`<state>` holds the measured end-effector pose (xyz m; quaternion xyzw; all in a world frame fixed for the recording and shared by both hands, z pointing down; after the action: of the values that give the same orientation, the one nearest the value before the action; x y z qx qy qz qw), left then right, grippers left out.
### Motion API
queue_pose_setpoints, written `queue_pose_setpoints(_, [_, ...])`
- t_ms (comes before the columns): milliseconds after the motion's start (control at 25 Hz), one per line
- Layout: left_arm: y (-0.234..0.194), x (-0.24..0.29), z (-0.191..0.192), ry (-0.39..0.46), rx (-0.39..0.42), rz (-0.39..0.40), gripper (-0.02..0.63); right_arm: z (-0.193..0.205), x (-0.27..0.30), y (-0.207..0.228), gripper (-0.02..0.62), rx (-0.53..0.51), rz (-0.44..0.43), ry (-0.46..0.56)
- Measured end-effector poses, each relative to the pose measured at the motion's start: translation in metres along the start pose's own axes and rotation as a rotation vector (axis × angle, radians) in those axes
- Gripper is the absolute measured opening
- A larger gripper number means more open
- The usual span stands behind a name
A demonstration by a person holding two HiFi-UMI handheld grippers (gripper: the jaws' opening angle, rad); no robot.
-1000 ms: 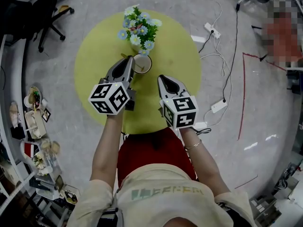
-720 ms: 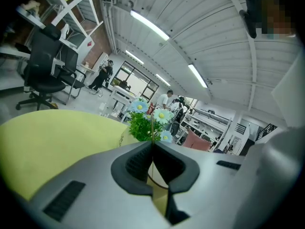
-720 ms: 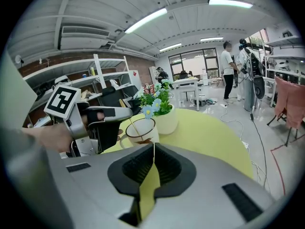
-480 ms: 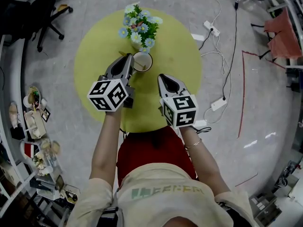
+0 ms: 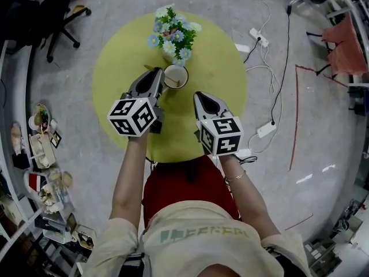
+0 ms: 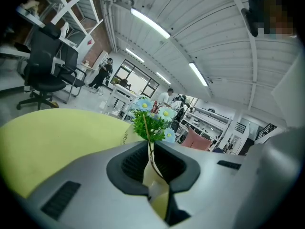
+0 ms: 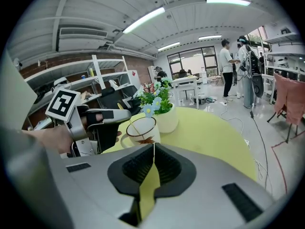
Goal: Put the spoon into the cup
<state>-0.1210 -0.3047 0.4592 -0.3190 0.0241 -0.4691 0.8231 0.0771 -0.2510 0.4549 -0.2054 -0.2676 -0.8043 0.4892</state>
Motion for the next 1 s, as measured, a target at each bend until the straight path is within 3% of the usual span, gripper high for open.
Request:
queue_pose_setpoints(200, [-0.002, -0.003, 0.001, -0.013, 0.000, -0.004, 0.076, 0.000, 0.001, 0.002, 0.037, 0.006, -0.002, -0.006])
queue_pose_setpoints(600, [0.004, -0.021, 0.005, -0.011, 0.003, 0.000, 0.089, 0.002, 0.001, -0.006, 0.037, -0.011, -0.026, -0.014])
queue_pose_setpoints(1000, [0.013, -0.048, 0.016, 0.005, 0.003, -0.061, 0.087, 0.009, -0.012, -0.009, 0.037, -0.034, -0.041, -0.003])
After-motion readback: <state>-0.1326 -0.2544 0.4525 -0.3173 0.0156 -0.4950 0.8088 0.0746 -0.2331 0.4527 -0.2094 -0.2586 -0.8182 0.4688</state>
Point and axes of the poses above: the fingertips, and each gripper's own axes: x forward along the fingers, y to its right, z out of its underside, the point moved 9 cm from there along -x, backward along the fingers, and after that the axes turned 2 degrees about z, right-handed, at the moved point
